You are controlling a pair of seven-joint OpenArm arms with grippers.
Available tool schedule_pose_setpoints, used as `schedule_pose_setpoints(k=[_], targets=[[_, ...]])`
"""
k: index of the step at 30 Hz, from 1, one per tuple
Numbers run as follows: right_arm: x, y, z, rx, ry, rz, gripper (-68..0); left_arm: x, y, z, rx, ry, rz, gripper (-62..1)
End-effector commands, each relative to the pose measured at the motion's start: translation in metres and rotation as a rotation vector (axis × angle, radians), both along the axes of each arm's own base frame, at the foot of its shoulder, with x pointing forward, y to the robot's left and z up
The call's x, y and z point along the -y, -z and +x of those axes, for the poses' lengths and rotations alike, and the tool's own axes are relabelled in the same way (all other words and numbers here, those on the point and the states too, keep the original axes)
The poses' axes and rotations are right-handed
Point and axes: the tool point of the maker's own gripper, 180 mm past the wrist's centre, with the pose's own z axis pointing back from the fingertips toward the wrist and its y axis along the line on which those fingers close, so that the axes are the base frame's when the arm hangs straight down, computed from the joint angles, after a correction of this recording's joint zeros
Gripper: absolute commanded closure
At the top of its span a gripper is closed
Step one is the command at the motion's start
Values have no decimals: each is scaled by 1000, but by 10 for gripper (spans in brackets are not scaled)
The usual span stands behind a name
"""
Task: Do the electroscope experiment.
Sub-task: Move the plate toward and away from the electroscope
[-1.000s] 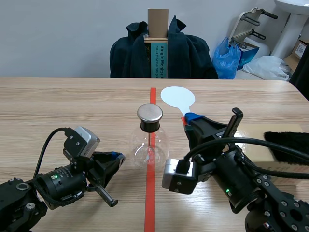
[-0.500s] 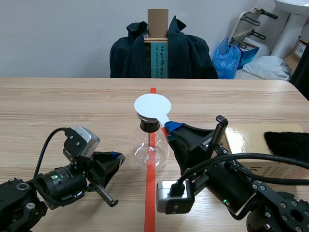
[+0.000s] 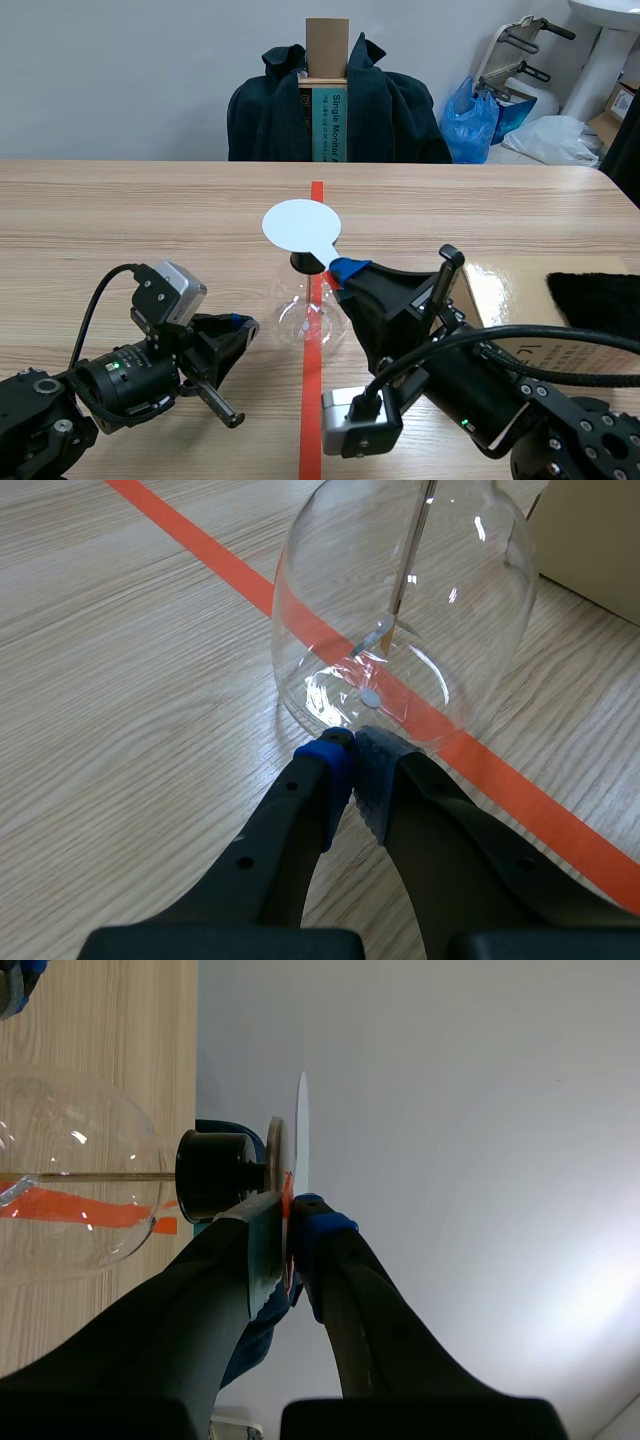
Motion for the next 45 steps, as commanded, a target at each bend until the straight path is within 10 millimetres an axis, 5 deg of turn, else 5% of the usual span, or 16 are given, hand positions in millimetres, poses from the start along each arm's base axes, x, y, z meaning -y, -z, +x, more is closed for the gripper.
schedule_pose_setpoints(k=[1,26,45], targets=[[4,-12,9,49,10,3,-6,-1,-7,5,22,-4,-12,-28],[64,-13,53,25,421,29,-6,-1,-7,5,22,-4,-12,-28],[19,-12,24,40,127,9,-6,-1,-7,5,22,-4,-12,-28]])
